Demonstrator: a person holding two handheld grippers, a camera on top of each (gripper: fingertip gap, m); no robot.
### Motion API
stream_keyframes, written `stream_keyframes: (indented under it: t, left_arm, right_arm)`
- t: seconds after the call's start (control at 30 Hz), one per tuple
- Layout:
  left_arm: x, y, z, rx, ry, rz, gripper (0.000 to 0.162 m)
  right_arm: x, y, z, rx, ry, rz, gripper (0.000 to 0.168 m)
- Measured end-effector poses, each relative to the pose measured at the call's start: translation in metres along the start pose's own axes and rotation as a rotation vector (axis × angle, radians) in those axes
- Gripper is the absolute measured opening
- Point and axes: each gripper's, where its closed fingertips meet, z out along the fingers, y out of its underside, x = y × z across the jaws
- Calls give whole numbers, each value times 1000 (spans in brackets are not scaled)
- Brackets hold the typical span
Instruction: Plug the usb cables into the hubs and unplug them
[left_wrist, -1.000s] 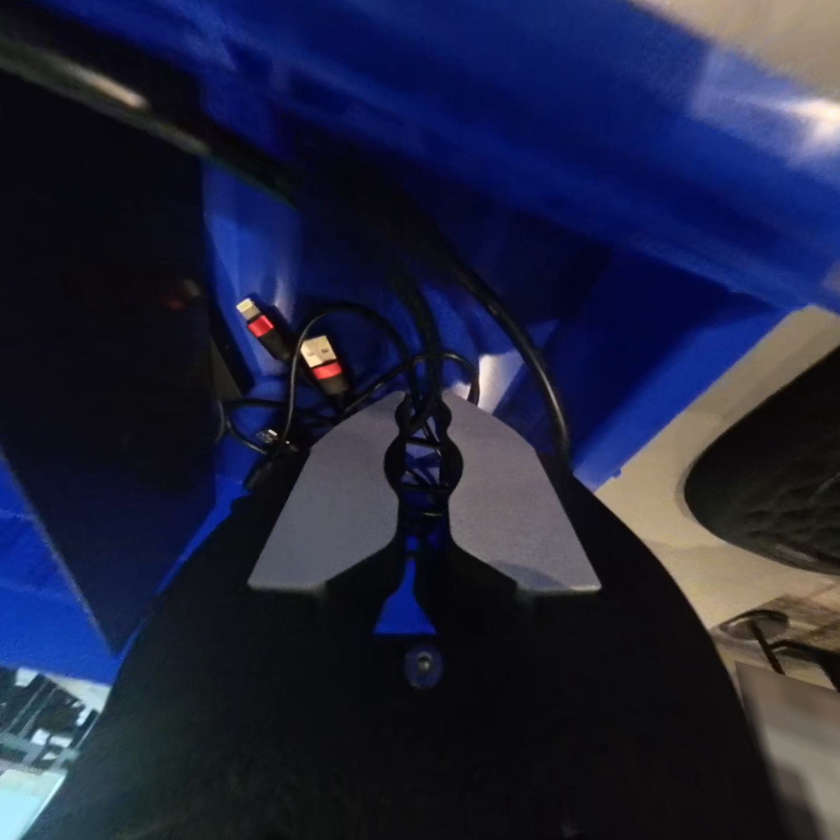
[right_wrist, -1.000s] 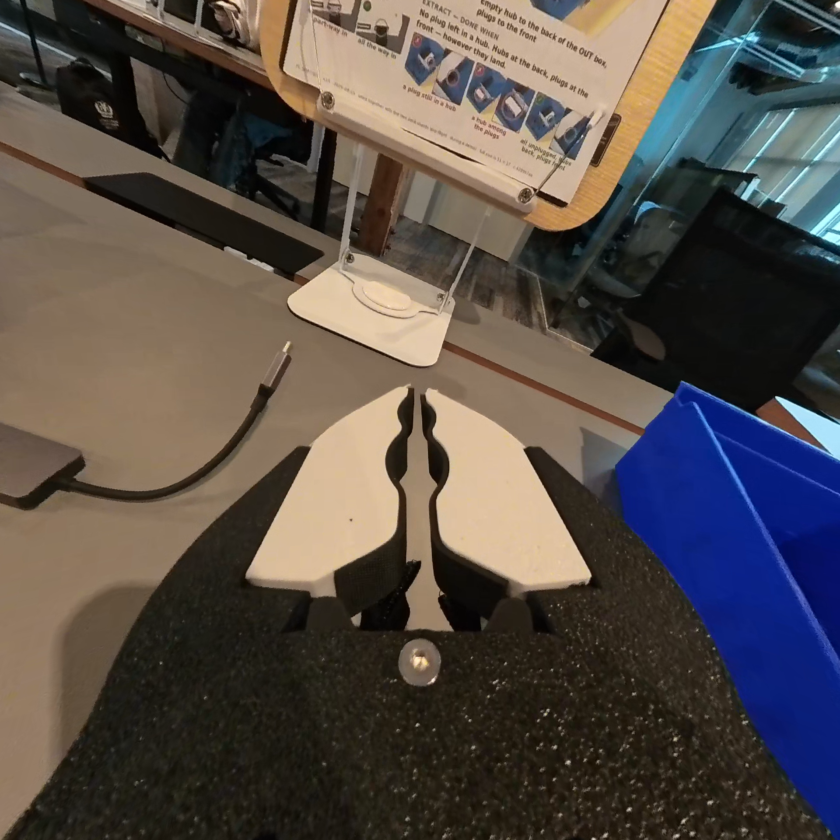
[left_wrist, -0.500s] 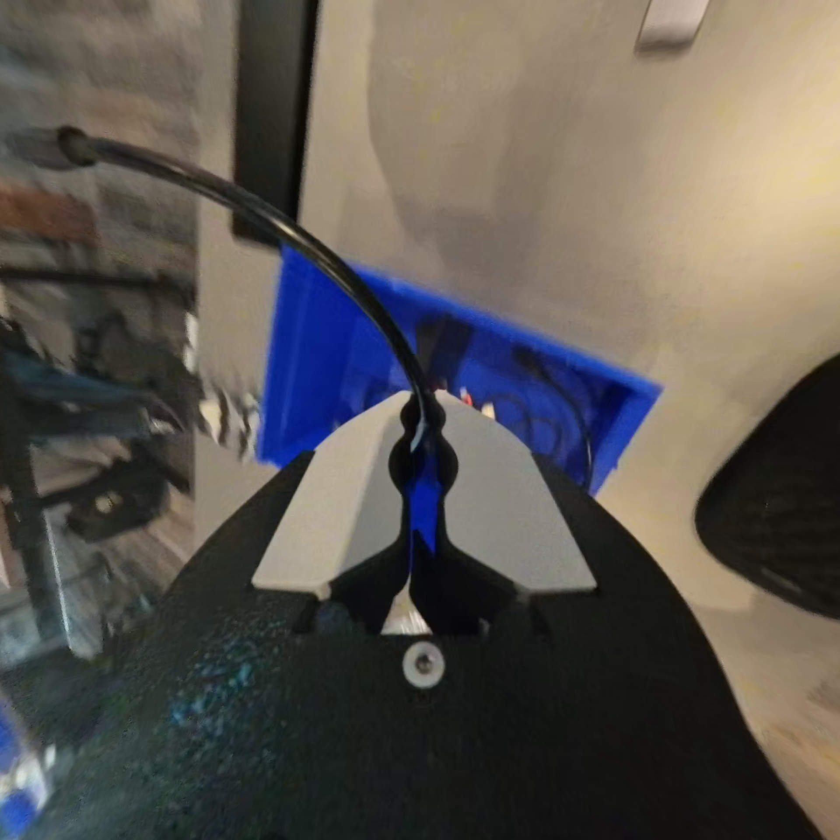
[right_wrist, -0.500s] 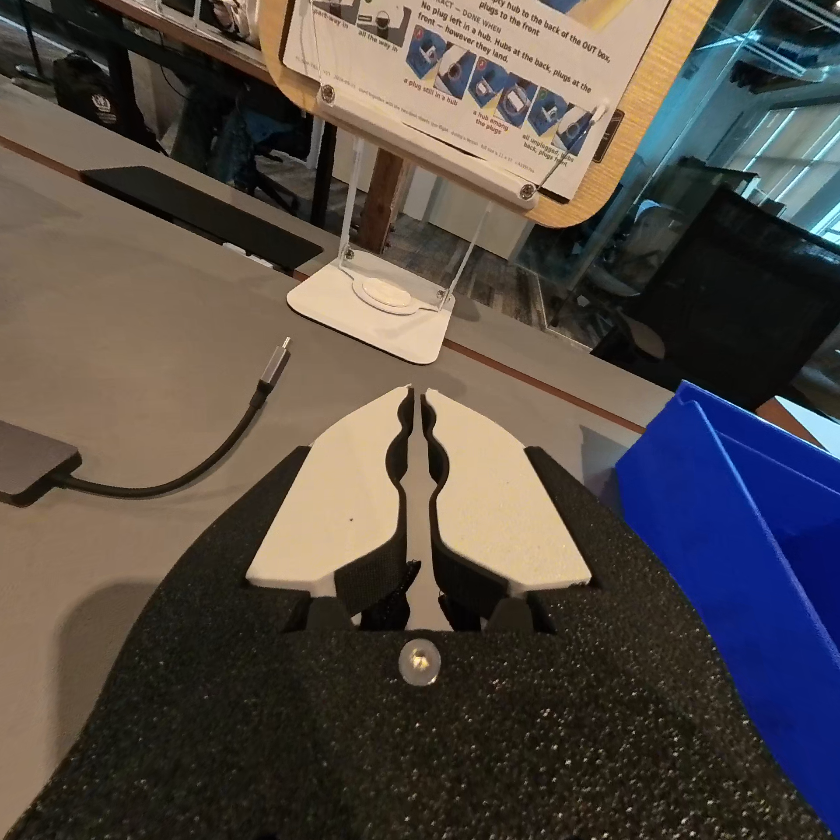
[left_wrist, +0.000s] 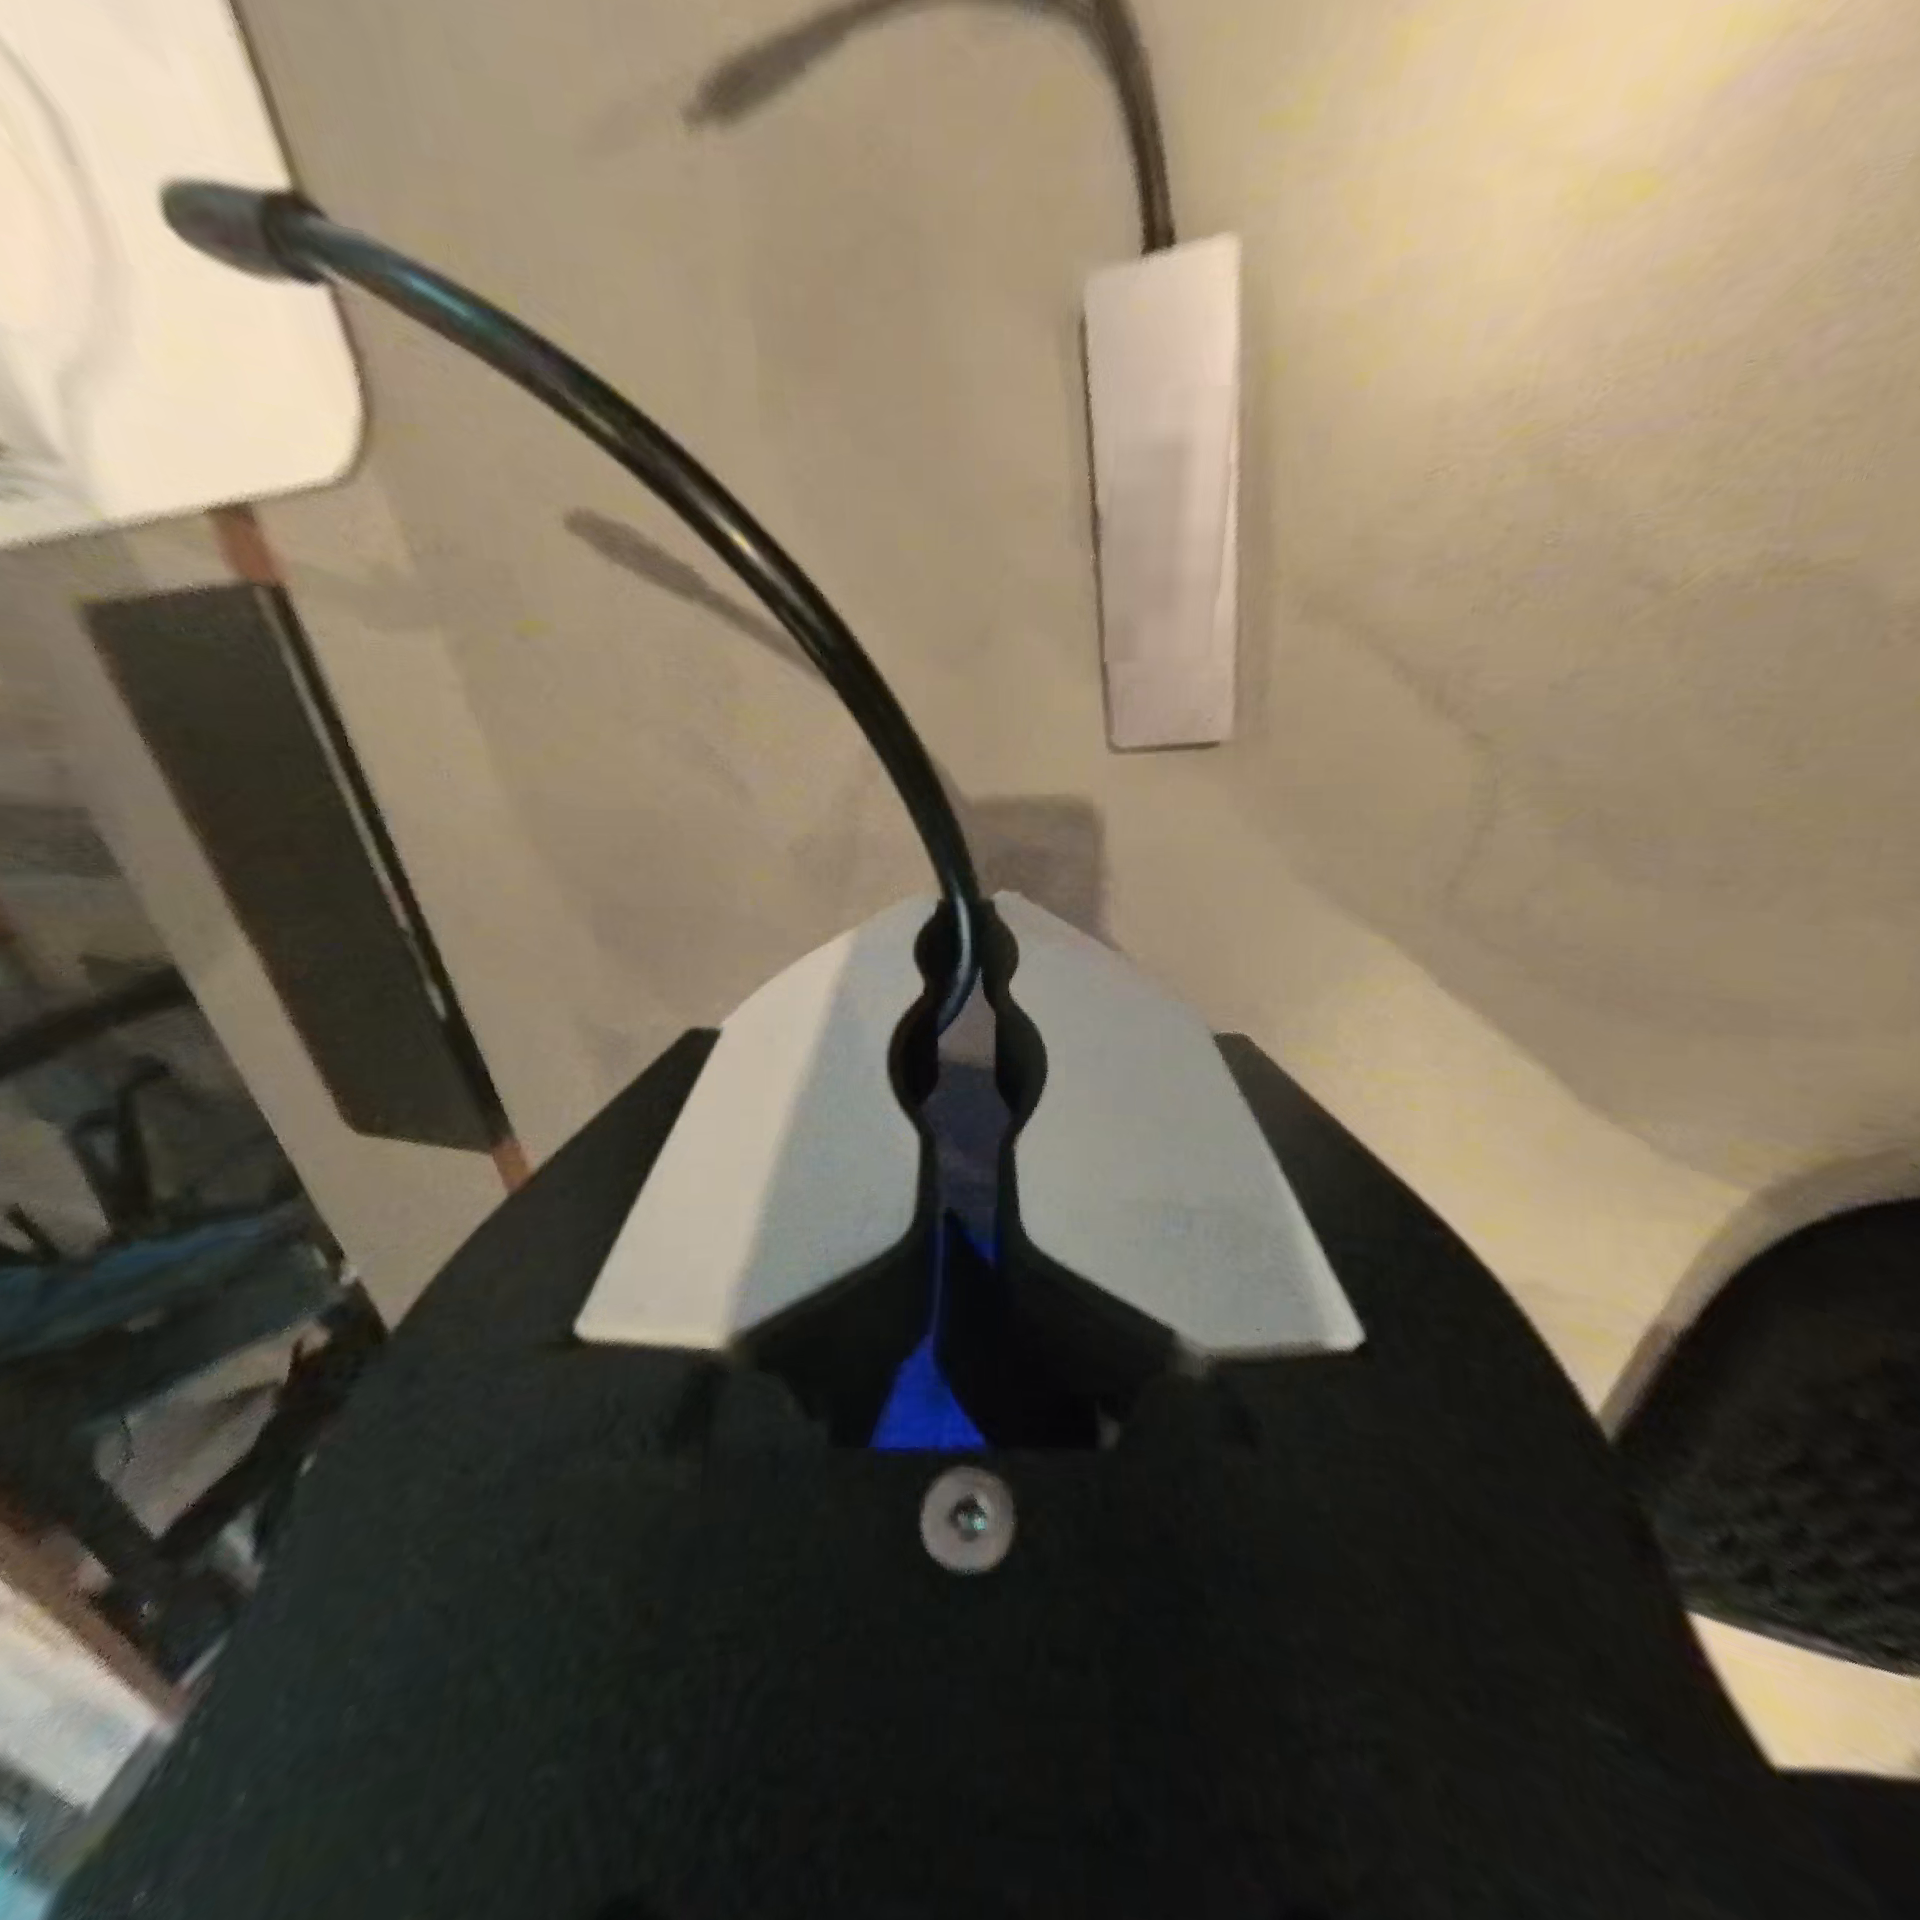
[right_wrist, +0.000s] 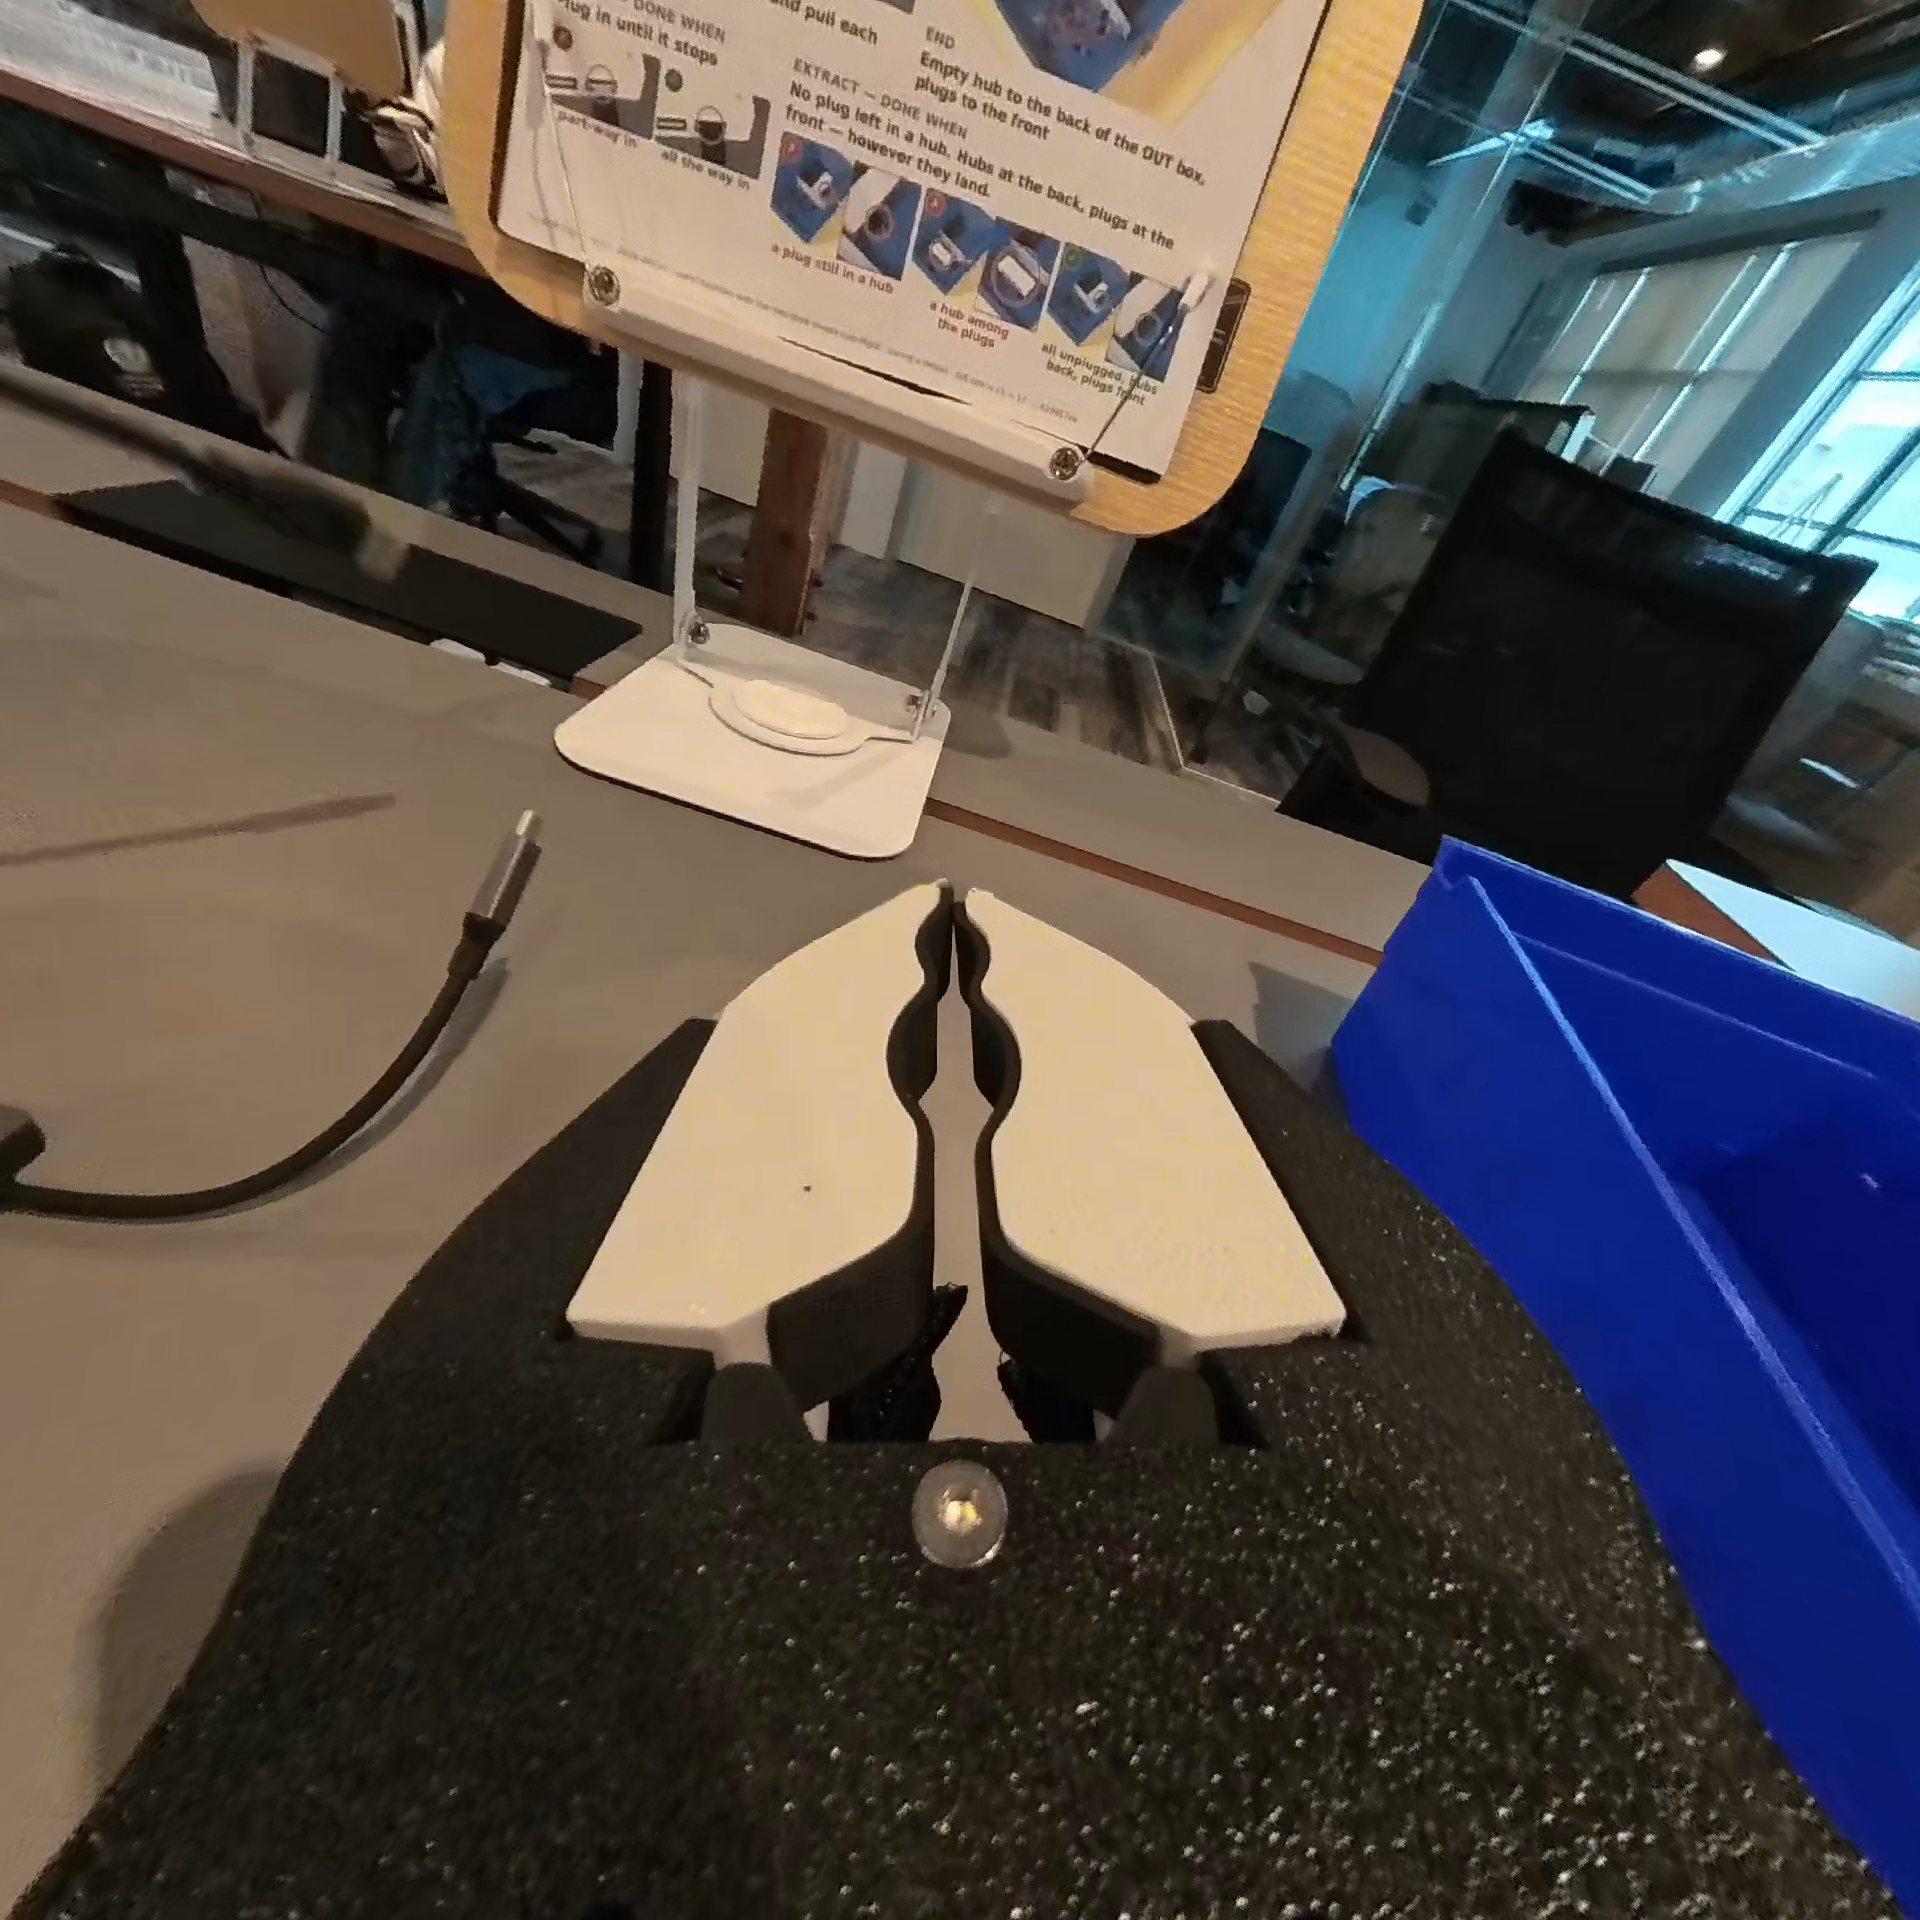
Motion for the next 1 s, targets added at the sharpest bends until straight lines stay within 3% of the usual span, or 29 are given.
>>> stream_keyframes:
  t: [0.2,0.33,0.37,0.47,0.63,0.83,1.0]
  left_arm:
    - [1,-6,62,-133,17,30,5]
    - [10,-16,81,-80,83,-33,7]
    - [8,-19,82,-51,82,-69,14]
    - [0,-25,69,47,53,-177,44]
    - [5,-22,21,271,2,-303,61]
    - [55,-5,-26,315,-169,-304,56]
    - [74,-17,15,347,-111,-326,53]
  right_arm:
    - [-8,5,3,-23,-25,-21,0]
    - [-13,17,8,-56,-37,-26,0]
    - [-14,18,9,-59,-44,-23,0]
    - [-18,18,9,-53,-61,-37,1]
    - [-33,7,6,10,-157,-48,2]
    - [-55,-5,1,71,-240,-97,5]
    - [-74,-9,-3,109,-321,-101,6]
